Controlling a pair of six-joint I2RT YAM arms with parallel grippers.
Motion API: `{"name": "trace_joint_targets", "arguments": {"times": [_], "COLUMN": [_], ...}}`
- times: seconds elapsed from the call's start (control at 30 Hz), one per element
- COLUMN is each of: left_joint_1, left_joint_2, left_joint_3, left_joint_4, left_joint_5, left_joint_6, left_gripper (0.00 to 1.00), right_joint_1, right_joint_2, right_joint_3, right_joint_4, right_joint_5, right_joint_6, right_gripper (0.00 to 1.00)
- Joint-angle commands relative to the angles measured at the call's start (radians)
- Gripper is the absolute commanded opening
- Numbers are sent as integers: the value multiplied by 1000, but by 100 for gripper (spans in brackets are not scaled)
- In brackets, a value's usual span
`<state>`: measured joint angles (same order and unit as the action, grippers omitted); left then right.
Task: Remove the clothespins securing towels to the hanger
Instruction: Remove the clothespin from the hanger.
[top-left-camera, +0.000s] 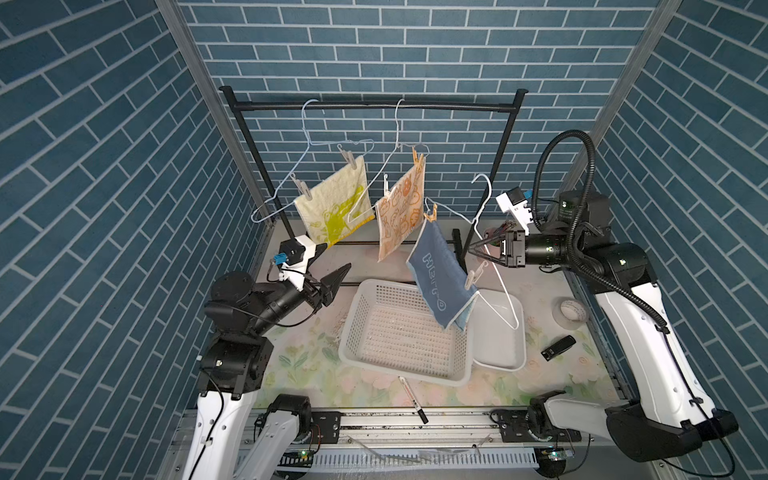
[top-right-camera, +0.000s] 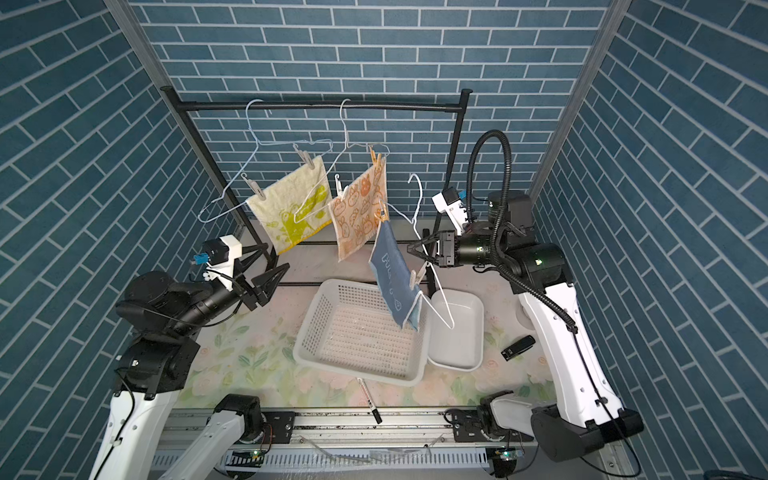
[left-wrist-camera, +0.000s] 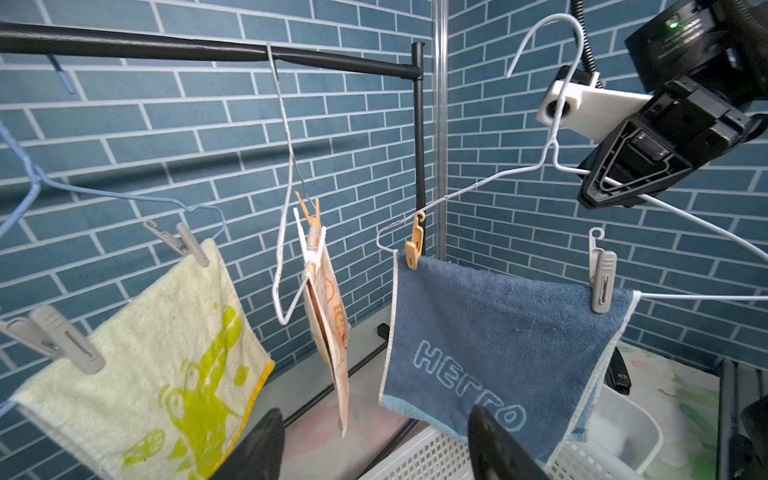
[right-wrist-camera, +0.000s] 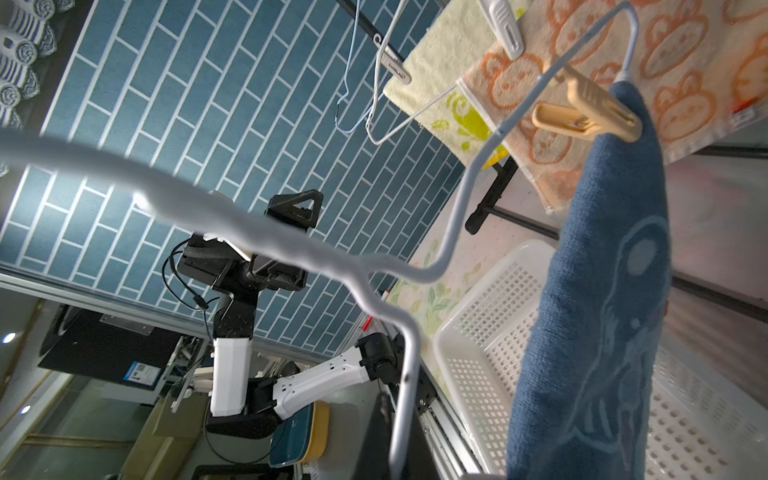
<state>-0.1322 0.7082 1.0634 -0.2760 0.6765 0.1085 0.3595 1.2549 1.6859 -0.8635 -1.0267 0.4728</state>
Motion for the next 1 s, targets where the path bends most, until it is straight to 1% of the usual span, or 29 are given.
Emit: {"name": "trace_joint_targets", "arguments": {"times": [0.0, 0.1, 0.27, 0.43, 0.57, 0.7, 0.8, 0.97], "left_joint_1": [-18, -20, -23, -23, -24, -25, -35, -86], "left_joint_2": [20, 39, 46, 50, 47, 52, 74, 110], "left_joint_3": [34, 47, 45, 53, 55, 66, 93, 121], "left_joint_4": [-40, -33, 0, -8, -23, -59, -121, -185], "left_joint_5": [28, 25, 11, 3, 0, 18, 38, 52], "left_joint_6": [73, 79, 79, 84, 94, 117, 150, 226], "left_gripper": [70, 70, 70, 70, 70, 70, 70, 68], "right_joint_1": [11, 31, 64, 71, 78, 94, 112, 125], "right_joint_2": [-30, -44, -52, -49, -48, -29, 0, 58], "right_joint_3": [-12, -17, -8, -11, -91, -220, -278, -324], "right_joint_4": [0, 4, 48, 62, 100, 220, 242, 238], "right_joint_5": [-147, -190, -254, -279, -270, -271, -276, -309], "right_joint_6": [-53, -71, -57, -63, -65, -34, -84, -192], "right_gripper": [0, 0, 0, 0, 0, 0, 0, 0]}}
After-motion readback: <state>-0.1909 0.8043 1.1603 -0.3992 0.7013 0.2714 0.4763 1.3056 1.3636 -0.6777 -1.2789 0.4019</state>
